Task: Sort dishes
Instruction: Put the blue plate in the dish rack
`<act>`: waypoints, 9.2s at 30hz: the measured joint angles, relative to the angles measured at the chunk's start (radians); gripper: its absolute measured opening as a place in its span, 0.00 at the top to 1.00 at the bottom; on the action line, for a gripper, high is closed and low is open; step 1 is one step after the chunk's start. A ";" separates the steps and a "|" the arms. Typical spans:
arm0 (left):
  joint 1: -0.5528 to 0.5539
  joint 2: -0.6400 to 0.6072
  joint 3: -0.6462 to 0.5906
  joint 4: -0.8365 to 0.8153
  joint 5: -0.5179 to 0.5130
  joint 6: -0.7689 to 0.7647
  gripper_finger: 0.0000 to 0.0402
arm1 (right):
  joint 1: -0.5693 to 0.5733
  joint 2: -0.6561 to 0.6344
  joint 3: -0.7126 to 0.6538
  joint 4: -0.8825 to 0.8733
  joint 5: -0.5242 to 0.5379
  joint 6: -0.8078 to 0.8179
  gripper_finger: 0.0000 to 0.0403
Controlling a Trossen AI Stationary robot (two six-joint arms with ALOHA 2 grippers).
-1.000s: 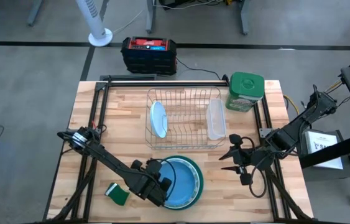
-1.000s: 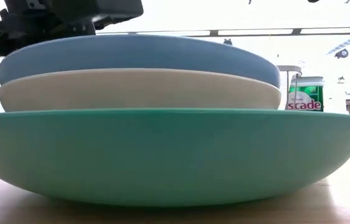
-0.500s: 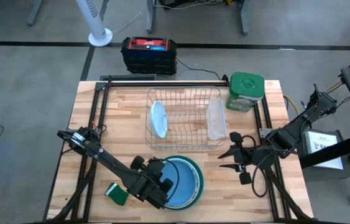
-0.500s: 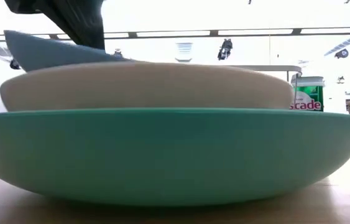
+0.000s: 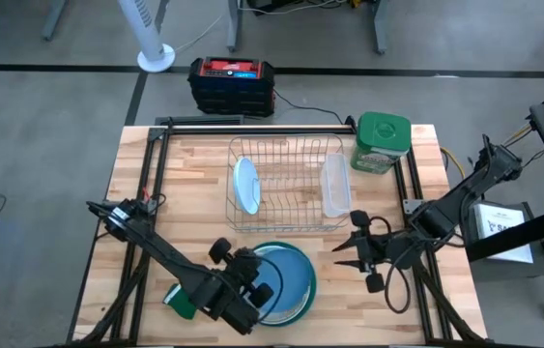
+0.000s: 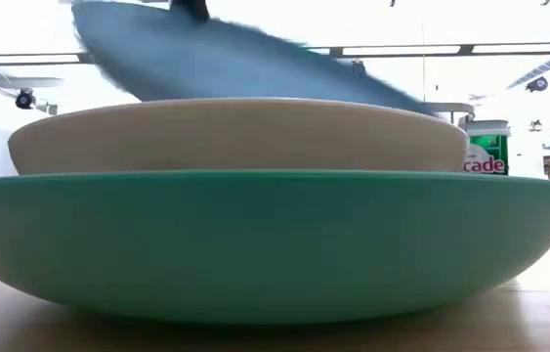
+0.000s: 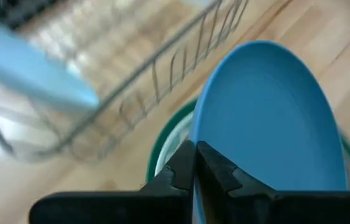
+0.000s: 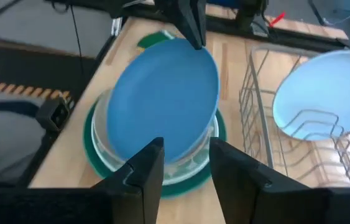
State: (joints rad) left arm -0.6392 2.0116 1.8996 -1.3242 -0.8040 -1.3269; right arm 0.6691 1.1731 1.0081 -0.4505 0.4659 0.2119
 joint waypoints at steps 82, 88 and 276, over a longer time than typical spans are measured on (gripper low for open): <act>-0.101 0.176 0.452 -0.248 -0.272 0.671 0.49 | -0.262 -0.124 0.221 -0.010 -0.174 -1.121 0.99; -0.101 0.150 0.446 -0.247 -0.314 0.699 0.49 | -0.444 -0.120 0.259 0.020 -0.403 -1.268 0.99; -0.112 -0.655 -0.823 -0.244 -0.411 0.244 0.49 | -1.066 0.654 0.558 -0.137 -0.926 -1.204 1.00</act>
State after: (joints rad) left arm -0.7513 1.3567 1.0767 -1.5681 -1.2152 -1.0824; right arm -0.3966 1.8275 1.5657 -0.5872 -0.4605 -0.9917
